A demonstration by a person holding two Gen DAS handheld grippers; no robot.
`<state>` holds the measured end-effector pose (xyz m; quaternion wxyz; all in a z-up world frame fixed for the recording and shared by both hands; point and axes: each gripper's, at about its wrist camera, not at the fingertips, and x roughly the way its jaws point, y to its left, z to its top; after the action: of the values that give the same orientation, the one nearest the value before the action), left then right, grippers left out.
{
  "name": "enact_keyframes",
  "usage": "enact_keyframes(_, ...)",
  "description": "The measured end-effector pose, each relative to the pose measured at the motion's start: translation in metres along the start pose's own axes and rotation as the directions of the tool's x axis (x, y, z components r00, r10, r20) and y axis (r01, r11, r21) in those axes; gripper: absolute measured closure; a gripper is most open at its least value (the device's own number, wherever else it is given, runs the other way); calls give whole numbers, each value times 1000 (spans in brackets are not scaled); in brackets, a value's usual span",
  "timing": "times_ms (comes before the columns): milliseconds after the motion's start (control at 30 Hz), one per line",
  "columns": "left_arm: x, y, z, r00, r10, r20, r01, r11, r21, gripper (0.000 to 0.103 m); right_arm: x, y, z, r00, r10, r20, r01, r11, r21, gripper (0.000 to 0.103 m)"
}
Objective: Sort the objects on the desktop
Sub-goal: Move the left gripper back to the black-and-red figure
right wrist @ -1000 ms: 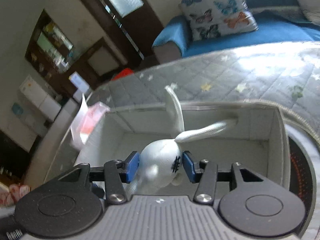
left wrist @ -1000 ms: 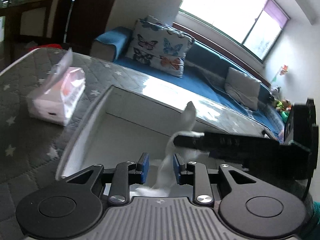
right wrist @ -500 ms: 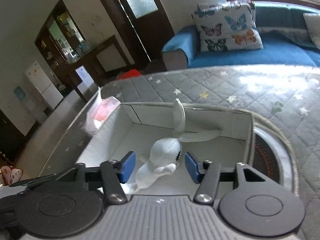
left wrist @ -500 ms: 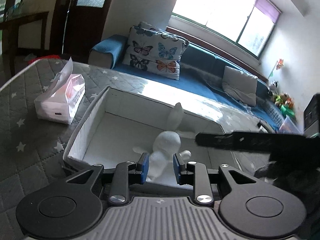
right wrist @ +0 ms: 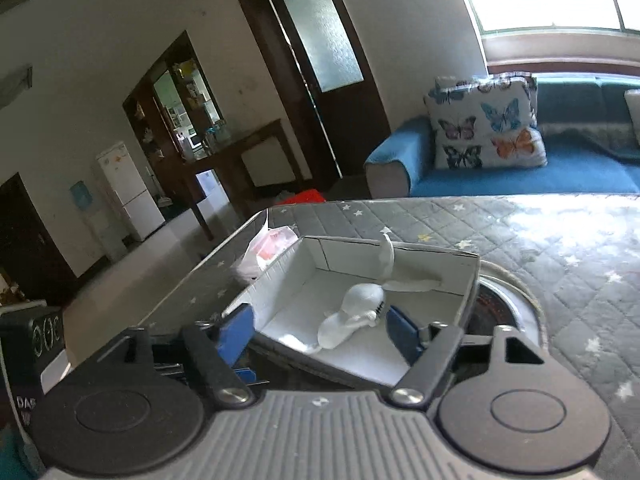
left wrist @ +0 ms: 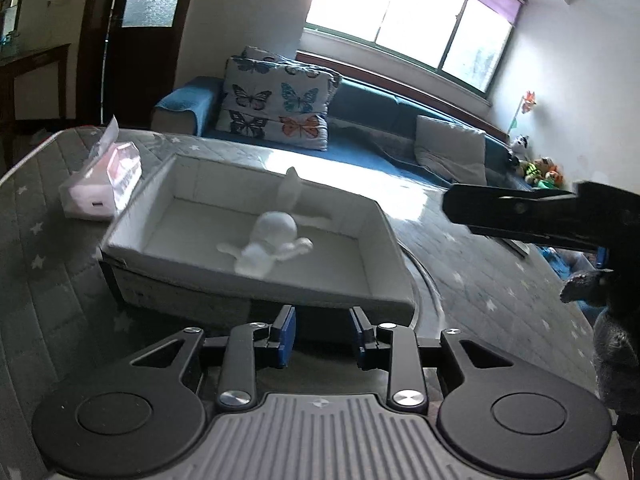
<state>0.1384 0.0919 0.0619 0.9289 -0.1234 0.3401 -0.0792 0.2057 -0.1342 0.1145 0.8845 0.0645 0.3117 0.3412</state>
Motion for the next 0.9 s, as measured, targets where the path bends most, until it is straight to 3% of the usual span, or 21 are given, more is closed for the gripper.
enact_keyframes(367,-8,-28,-43,998,-31,-47,32,999,13,70,-63,18,-66,991,-132,27,135,971,-197,19)
enact_keyframes(600,-10,-40,-60,997,-37,-74,37,999,11,70,-75,31,-118,978,-207,0,199,939,-280,18)
enact_keyframes(900,-3,-55,-80,992,-42,-119,45,999,22,70,-79,31,-160,965,-259,-29,241,931,-274,18)
